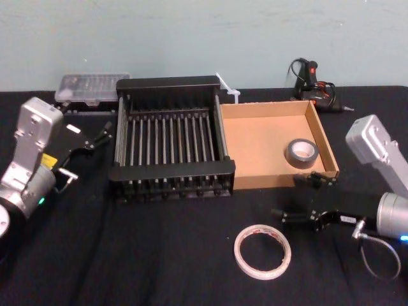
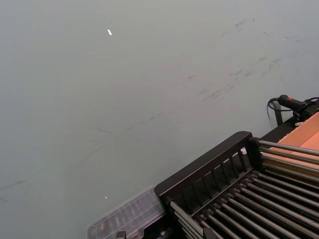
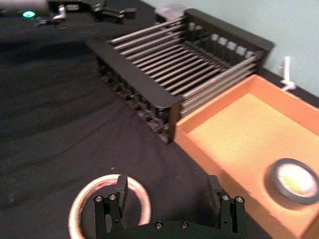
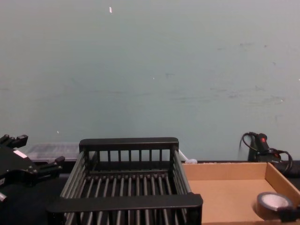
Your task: Pick up the white tape and place it into the black box , Pick up the silver tape and place it into the brown box.
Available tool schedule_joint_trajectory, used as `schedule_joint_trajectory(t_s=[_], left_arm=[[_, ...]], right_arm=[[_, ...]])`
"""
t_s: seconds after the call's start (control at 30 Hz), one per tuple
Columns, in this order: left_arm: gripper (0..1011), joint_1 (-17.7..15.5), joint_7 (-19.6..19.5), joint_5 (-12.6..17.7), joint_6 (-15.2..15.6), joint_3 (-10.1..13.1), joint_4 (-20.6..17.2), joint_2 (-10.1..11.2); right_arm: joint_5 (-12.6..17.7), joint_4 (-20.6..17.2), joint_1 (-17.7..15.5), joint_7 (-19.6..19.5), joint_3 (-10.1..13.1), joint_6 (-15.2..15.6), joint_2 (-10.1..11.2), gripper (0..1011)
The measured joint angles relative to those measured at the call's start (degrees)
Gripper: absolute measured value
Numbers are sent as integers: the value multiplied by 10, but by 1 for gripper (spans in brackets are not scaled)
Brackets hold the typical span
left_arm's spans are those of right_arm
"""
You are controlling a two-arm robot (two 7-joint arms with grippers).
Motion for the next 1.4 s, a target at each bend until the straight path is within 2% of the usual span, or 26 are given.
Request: schedule_joint_trajectory(t_s=[0.37,0.5,1.03,1.4], left_arm=[[1002,0,0,0,0,0,0,0],[1001,0,0,0,0,0,0,0],[1001,0,0,0,0,0,0,0],[1002,0,0,0,0,0,0,0]], right_arm=[[-21,19,24,10,-51,-8,10,1003],[-24,26,32,10,-62,-8,10,1003],[-38,55,55,-1,-95,-7,-3,1003],[-49,72,65,-4,-106,-5,-14,1002]])
